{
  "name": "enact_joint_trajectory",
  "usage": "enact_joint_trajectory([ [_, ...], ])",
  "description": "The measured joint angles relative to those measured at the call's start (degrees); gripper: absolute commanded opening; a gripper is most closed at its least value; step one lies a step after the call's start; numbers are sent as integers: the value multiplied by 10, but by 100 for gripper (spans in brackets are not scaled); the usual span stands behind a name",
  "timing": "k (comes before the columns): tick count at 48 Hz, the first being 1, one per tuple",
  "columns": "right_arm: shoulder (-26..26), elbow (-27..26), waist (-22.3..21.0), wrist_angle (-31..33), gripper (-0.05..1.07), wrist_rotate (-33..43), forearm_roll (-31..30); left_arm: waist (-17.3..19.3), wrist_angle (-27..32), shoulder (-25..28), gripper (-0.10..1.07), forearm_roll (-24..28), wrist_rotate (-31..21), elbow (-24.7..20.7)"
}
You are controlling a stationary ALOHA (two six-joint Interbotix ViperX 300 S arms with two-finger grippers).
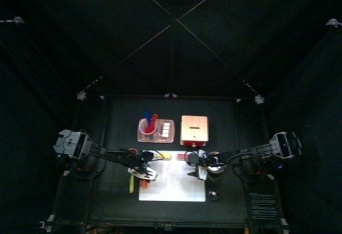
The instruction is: Move the carrot to the middle of the cutting board
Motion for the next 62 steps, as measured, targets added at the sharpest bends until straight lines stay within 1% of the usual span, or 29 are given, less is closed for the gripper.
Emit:
enact_joint_trajectory([
  [5, -4, 0, 0, 6, 95, 0, -1, 1, -2, 2, 56, 7, -2, -23],
  [10, -17, 0, 0, 28, 94, 0, -6, 4, -13, 18, 56, 19, -7, -61],
  [19, -54, 2, 0, 62, 95, 0, -19, 18, -22, 83, 56, 29, -11, -148],
  [26, -87, 13, 0, 73, 94, 0, -31, 31, -23, 135, 56, 32, -10, -221],
  [34, -124, 29, 1, 74, 94, 1, -42, 38, -18, 174, 56, 30, -19, -271],
  [39, -135, 37, 1, 74, 95, 1, -42, 39, -5, 189, 57, 20, -24, -287],
  [44, -138, 44, 0, 69, 95, 1, -42, 40, -2, 192, 57, 12, -23, -289],
  [48, -138, 48, 1, 65, 94, 0, -40, 40, -1, 192, 60, 6, -22, -289],
  [62, -139, 49, 2, 61, 95, 0, -40, 43, 0, 192, 86, 0, -23, -287],
])
